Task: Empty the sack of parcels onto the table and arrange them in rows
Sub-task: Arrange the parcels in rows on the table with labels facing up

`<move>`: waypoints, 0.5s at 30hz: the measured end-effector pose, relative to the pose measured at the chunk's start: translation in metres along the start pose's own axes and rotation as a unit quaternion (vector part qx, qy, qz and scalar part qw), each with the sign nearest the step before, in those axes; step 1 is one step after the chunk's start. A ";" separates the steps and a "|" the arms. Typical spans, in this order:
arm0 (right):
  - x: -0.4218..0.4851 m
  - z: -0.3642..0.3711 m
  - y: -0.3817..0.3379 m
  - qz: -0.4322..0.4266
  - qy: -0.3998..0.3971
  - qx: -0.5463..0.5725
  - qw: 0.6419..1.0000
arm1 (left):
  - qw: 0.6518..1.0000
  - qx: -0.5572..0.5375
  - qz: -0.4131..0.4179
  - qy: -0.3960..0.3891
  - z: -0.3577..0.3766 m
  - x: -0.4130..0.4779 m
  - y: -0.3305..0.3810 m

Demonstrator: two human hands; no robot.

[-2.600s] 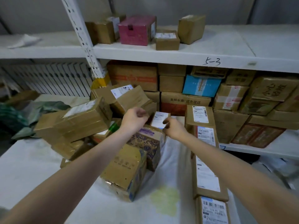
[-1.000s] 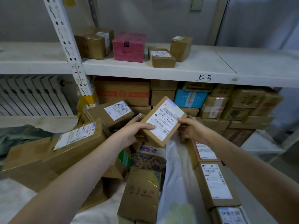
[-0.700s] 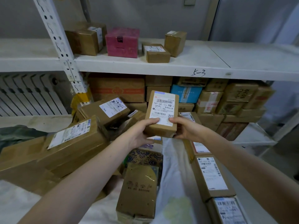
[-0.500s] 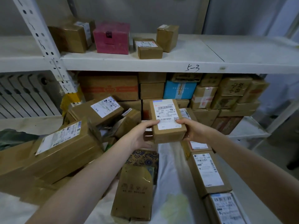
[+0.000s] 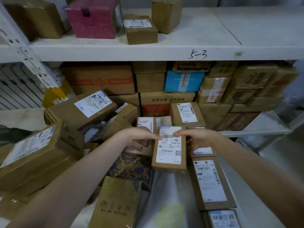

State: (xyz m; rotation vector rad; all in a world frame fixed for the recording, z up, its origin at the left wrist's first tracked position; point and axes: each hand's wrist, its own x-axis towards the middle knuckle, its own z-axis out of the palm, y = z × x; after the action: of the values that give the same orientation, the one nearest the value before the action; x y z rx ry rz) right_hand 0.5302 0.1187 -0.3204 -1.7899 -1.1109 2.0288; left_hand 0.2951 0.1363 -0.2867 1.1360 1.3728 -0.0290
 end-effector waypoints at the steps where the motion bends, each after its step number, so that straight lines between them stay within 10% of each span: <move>1: 0.005 0.001 0.002 0.029 -0.001 -0.053 0.998 | 0.998 0.023 0.003 0.059 -0.004 0.004 0.004; 5: 0.025 0.015 0.003 0.095 -0.032 -0.186 0.977 | 0.965 0.099 0.025 0.242 -0.016 0.028 0.011; 15: 0.053 0.024 -0.004 -0.038 0.027 -0.444 0.895 | 0.926 0.233 -0.043 0.292 -0.005 0.091 0.007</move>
State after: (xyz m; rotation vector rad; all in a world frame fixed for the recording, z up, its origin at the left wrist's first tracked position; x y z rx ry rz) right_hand 0.4948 0.1443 -0.3587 -2.0574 -2.2917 1.4783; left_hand 0.3216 0.1954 -0.3508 1.5573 2.0189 -0.0890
